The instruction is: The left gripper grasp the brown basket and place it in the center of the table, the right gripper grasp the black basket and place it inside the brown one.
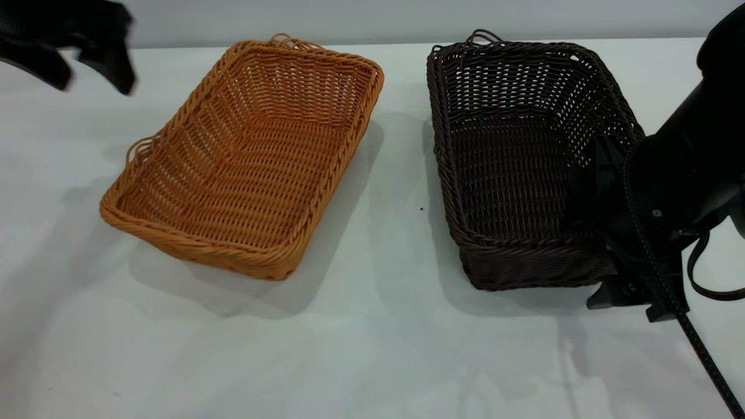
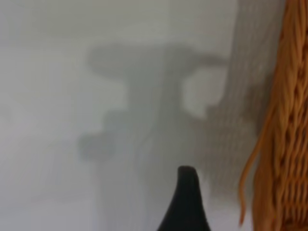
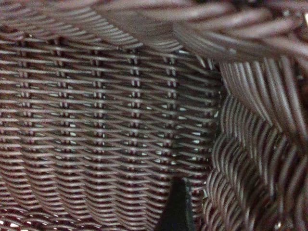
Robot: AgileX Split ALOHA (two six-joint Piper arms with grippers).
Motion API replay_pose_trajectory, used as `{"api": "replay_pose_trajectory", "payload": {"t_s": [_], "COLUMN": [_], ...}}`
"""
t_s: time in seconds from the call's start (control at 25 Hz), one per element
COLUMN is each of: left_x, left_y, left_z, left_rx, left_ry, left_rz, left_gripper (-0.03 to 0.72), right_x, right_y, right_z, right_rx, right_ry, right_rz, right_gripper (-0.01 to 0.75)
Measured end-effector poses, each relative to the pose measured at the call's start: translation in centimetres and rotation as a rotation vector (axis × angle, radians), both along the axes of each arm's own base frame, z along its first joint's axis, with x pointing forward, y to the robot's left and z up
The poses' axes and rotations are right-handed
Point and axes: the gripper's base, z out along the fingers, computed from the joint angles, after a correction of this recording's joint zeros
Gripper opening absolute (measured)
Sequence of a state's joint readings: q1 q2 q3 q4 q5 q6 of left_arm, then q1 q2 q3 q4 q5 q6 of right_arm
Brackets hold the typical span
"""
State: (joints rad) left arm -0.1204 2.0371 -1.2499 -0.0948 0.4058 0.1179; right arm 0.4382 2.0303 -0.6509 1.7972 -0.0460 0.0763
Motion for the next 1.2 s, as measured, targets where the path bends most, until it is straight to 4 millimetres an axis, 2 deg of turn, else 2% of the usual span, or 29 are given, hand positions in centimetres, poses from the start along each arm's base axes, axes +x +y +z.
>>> {"api": "replay_pose_trajectory", "payload": {"t_s": [0.24,0.44,0.6,0.8,1.0,1.2], "left_x": [2.1,3.0,3.2,3.3,3.4,3.3], "left_y": [-2.6,-2.9,-3.0,-3.0,-3.0,-2.9], "left_z": [-4.2,-7.3,-8.2,-8.3,-8.8,-9.5], "left_rx": [-0.019,-0.012,-0.011,-0.011,-0.010,-0.007], "left_ry": [0.051,0.076,0.069,0.060,0.053,0.069], "left_rz": [-0.047,-0.060,-0.059,-0.058,-0.059,-0.058], "left_gripper": [0.559,0.559,0.559,0.538,0.486,0.477], "right_x": [0.0,0.0,0.6,1.6,1.6,1.3], "right_y": [0.0,-0.2,0.0,0.2,-0.1,-0.1], "right_z": [0.0,-0.2,-1.0,-0.7,-0.9,-1.8], "right_rx": [-0.004,-0.027,-0.037,-0.056,-0.099,-0.100], "right_ry": [-0.002,0.000,0.007,-0.026,-0.027,0.004], "right_rz": [-0.001,-0.007,0.018,0.030,0.042,0.054], "right_gripper": [0.592,0.592,0.580,0.555,0.539,0.538]}}
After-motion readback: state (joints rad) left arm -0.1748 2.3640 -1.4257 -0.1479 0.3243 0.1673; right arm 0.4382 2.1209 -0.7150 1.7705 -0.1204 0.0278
